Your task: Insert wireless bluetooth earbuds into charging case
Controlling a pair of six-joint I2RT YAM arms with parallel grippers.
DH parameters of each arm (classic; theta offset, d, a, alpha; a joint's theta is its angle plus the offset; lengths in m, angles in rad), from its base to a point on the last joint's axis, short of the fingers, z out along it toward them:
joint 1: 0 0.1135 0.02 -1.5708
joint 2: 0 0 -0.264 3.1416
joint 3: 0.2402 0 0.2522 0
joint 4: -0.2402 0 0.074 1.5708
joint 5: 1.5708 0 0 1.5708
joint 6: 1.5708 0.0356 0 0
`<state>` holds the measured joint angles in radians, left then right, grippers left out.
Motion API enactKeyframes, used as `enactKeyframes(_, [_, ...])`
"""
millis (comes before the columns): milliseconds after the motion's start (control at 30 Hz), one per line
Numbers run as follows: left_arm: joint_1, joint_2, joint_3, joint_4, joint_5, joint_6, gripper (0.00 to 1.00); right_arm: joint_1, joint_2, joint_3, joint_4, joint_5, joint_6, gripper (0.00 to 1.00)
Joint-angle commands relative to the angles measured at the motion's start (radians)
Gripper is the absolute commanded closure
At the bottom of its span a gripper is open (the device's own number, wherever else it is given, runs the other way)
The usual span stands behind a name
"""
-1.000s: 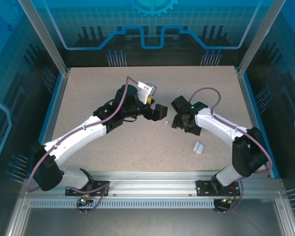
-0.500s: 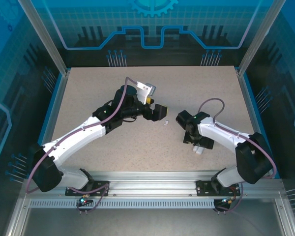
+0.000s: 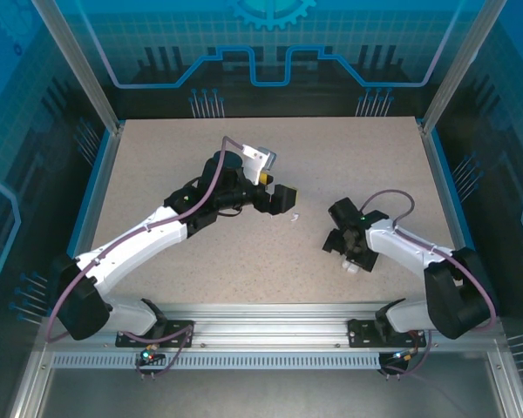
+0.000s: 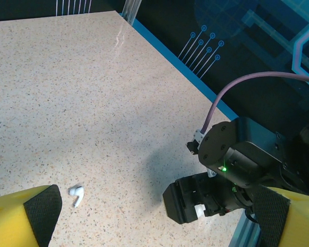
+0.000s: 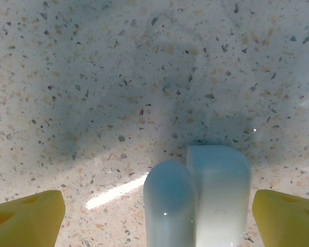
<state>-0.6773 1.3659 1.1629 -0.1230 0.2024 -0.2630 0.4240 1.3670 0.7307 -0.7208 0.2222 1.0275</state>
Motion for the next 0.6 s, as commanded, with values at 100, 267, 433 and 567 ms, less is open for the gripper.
enactKeyframes(100, [-0.010,-0.013,-0.012,0.024,0.005,-0.010,0.01,-0.018,0.081,0.013,0.024,-0.063,-0.019,0.05])
enactKeyframes(267, [-0.009,-0.020,-0.014,0.017,-0.001,-0.005,0.01,0.010,0.129,0.042,0.072,-0.098,-0.032,0.07])
enactKeyframes(433, [-0.009,-0.032,-0.021,0.014,-0.006,-0.005,0.01,0.099,0.170,0.125,0.085,-0.118,-0.008,0.08])
enactKeyframes(567, [-0.009,-0.038,-0.029,0.013,-0.008,-0.007,0.01,0.171,0.241,0.229,0.079,-0.118,-0.017,0.08])
